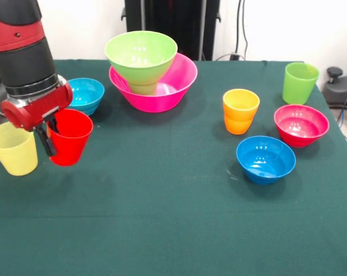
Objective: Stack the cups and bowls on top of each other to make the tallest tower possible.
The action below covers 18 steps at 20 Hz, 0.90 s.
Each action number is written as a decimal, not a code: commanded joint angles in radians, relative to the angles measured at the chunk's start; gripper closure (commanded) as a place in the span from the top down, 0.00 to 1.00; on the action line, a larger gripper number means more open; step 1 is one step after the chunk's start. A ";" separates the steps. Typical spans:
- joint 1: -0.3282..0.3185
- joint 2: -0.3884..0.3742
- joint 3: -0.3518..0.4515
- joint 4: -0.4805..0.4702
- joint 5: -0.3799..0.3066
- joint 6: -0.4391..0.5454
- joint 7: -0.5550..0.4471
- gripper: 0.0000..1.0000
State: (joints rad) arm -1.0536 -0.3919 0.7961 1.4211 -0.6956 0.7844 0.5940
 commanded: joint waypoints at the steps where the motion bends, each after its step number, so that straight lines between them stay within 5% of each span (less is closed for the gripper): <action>1: 0.186 -0.045 -0.224 -0.153 0.006 0.396 0.147 0.00; 10: 0.260 -0.087 -0.292 -0.132 0.102 0.386 0.348 0.00; 14: 0.302 -0.175 -0.327 -0.082 0.193 0.389 0.491 0.00; 18: 0.340 -0.273 -0.353 -0.025 0.249 0.398 0.513 0.00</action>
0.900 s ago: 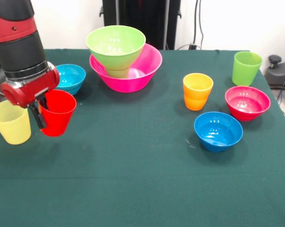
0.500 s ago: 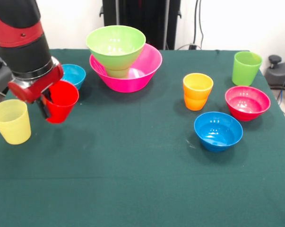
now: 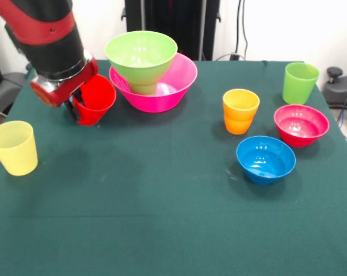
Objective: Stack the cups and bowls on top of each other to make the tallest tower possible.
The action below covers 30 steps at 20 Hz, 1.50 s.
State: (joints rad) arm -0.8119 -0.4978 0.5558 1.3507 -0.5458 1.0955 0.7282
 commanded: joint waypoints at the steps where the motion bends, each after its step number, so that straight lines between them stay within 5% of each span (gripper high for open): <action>1: 0.104 -0.195 -0.114 0.054 0.115 0.101 0.377 0.00; 6: 0.121 -0.325 -0.097 0.035 0.204 0.203 0.351 0.00; 12: 0.132 -0.377 -0.097 0.007 0.226 0.284 0.328 0.00; 30: 0.127 -0.427 -0.144 0.253 0.287 0.028 0.383 0.00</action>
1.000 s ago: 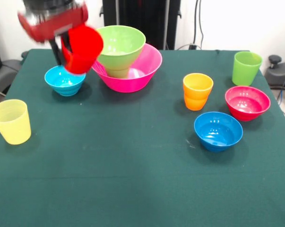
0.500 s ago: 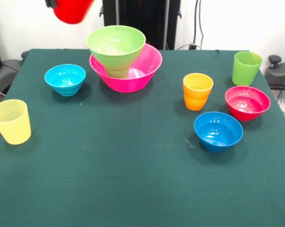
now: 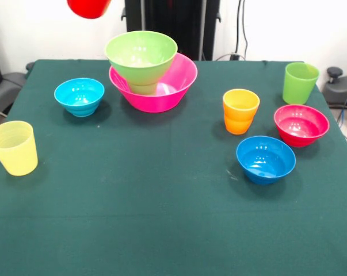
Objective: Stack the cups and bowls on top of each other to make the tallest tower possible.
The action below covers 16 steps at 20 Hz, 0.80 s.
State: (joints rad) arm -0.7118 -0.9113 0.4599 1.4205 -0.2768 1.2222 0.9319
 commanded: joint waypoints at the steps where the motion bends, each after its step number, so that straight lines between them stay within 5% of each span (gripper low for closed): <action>1: 0.029 -0.021 -0.053 0.203 0.023 -0.119 0.186 0.00; 16: 0.089 -0.070 -0.109 0.336 0.043 -0.263 0.259 0.00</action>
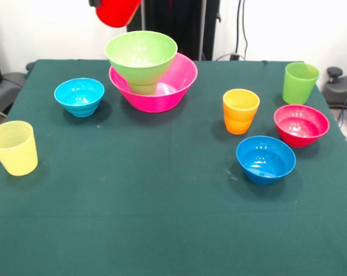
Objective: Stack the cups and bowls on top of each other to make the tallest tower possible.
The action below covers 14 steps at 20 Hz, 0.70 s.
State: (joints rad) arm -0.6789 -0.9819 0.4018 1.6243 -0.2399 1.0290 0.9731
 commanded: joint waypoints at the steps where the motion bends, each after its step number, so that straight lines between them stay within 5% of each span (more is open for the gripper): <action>1: 0.055 0.000 -0.051 0.139 0.009 -0.080 0.214 0.00; 14: 0.044 0.008 -0.051 0.176 0.018 -0.142 0.200 0.00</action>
State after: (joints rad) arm -0.6564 -1.0009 0.3736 1.7110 -0.2343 0.9447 1.0138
